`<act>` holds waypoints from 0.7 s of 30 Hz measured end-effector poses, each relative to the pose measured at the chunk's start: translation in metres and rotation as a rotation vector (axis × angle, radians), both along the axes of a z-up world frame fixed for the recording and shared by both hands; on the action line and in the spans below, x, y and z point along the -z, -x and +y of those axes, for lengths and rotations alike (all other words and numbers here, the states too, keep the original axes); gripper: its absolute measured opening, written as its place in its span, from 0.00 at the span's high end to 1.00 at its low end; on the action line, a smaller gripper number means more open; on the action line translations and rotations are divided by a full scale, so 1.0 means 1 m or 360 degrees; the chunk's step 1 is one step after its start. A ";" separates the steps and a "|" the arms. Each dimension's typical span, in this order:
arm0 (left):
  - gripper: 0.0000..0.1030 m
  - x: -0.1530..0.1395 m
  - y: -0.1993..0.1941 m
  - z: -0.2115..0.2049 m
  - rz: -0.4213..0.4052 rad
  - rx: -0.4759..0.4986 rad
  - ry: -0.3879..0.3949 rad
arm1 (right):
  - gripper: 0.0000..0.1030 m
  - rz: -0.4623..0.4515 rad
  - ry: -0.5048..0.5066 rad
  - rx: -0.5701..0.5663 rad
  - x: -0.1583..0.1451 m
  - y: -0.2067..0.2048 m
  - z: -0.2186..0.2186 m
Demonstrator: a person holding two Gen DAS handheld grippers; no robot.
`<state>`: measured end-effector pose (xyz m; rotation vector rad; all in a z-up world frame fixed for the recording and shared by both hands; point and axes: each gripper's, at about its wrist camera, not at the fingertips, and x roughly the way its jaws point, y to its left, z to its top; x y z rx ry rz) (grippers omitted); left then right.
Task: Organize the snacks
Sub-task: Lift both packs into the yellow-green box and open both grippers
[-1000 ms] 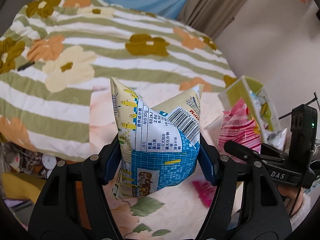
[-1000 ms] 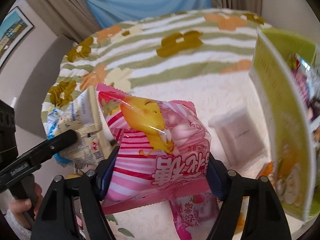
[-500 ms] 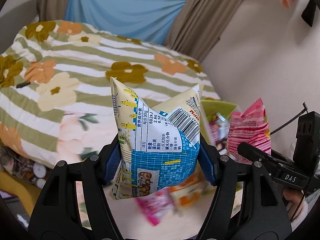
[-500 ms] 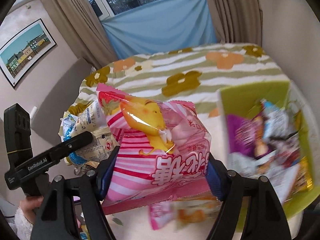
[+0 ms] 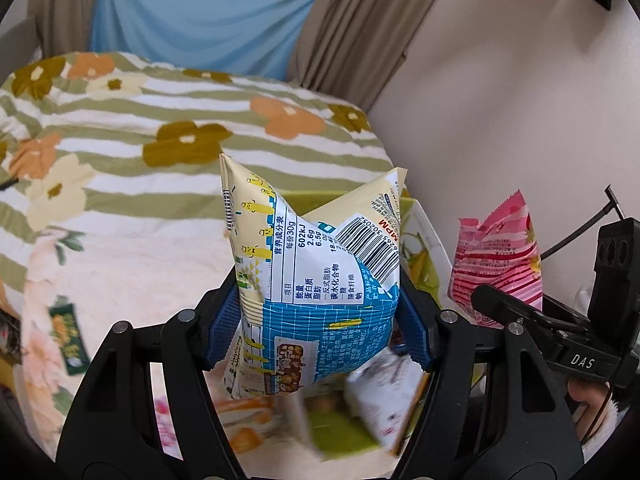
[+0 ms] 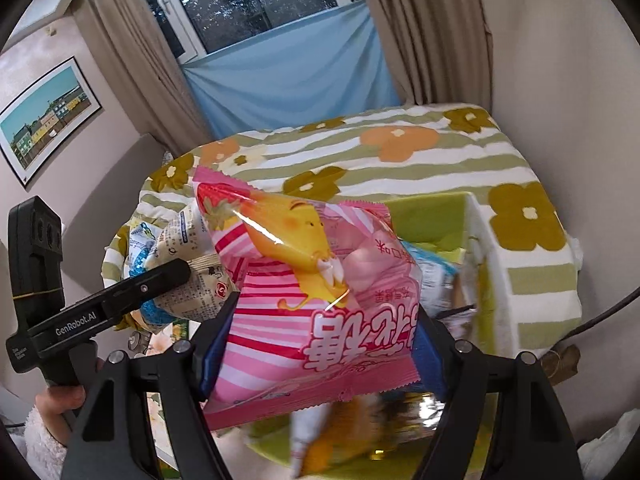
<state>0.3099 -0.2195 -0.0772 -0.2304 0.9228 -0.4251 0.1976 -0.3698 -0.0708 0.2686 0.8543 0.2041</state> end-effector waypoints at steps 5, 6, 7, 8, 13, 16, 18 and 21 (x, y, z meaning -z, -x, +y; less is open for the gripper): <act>0.37 0.012 -0.012 -0.045 0.0084 0.0043 -0.0034 | 0.30 0.0024 -0.0035 0.0015 0.006 -0.005 -0.037; 0.36 0.014 -0.015 -0.053 0.0100 0.0057 -0.0035 | 0.30 0.0028 -0.0043 0.0023 0.007 -0.005 -0.042; 0.36 0.016 -0.018 -0.060 0.0110 0.0069 -0.0042 | 0.30 0.0033 -0.0054 0.0031 0.008 -0.006 -0.046; 0.33 0.017 -0.021 -0.066 0.0115 0.0078 -0.0051 | 0.30 0.0043 -0.0063 0.0046 0.010 -0.007 -0.052; 0.02 0.018 -0.029 -0.082 0.0081 0.0071 -0.0086 | 0.30 0.0062 -0.0069 0.0101 0.012 -0.006 -0.070; 0.02 0.020 -0.029 -0.078 0.0098 0.0072 -0.0073 | 0.30 0.0078 -0.0064 0.0112 0.014 -0.008 -0.072; 0.02 0.025 -0.028 -0.071 0.0137 0.0060 -0.0059 | 0.30 0.0085 -0.0060 0.0103 0.015 -0.009 -0.071; 0.02 0.030 -0.023 -0.059 0.0165 0.0028 -0.0069 | 0.30 0.0096 -0.0058 0.0098 0.018 -0.014 -0.071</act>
